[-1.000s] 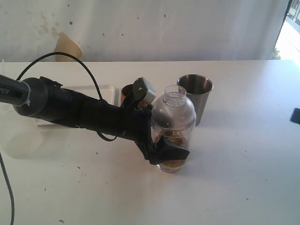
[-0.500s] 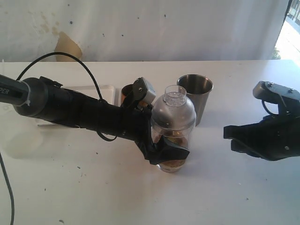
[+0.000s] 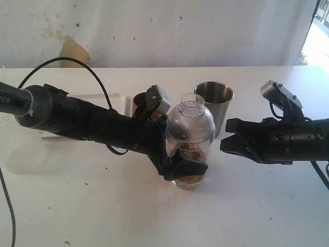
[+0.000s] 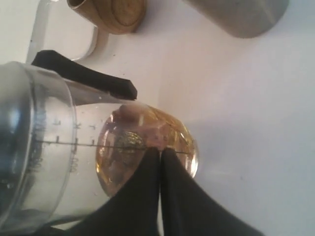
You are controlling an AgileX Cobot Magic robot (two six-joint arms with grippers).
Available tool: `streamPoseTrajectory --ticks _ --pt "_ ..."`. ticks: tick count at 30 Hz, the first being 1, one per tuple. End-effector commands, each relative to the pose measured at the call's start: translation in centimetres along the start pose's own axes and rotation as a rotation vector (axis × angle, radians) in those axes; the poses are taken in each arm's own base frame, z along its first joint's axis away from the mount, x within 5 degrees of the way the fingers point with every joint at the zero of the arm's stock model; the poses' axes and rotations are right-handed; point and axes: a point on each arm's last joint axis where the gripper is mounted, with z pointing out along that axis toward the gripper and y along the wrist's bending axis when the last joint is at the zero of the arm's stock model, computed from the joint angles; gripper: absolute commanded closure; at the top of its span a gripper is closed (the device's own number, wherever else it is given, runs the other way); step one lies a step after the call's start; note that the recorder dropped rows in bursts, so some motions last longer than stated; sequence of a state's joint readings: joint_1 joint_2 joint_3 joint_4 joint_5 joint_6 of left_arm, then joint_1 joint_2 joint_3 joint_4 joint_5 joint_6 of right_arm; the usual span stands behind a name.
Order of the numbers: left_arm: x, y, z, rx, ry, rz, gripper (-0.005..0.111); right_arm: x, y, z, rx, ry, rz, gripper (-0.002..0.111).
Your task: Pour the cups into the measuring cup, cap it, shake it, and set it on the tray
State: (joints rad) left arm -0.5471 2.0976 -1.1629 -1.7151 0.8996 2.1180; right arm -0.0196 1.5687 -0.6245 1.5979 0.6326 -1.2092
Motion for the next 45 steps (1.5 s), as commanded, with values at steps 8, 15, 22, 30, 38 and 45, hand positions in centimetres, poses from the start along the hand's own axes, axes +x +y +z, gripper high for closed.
streamPoseTrajectory --ticks 8,15,22,30,38,45 --pt "-0.53 -0.27 -0.02 0.026 -0.045 -0.015 0.002 0.13 -0.01 0.91 -0.078 0.019 0.02 0.108" --pt "-1.04 -0.46 -0.03 0.059 -0.073 -0.006 0.002 0.17 0.18 0.89 -0.099 0.023 0.011 0.108" --pt "-1.06 -0.38 -0.02 0.052 -0.07 -0.004 0.002 0.18 0.21 0.89 -0.103 0.024 0.011 0.108" --pt "-1.07 -0.4 -0.02 0.054 -0.071 -0.004 0.002 0.24 0.2 0.89 -0.102 0.03 0.003 0.108" --pt "-1.26 -0.72 -0.06 0.089 -0.093 -0.004 0.002 0.26 0.2 0.89 -0.102 0.032 -0.021 0.108" --pt "-1.15 -0.54 -0.04 0.069 -0.081 -0.004 0.003 0.26 0.2 0.89 -0.102 0.032 -0.022 0.108"
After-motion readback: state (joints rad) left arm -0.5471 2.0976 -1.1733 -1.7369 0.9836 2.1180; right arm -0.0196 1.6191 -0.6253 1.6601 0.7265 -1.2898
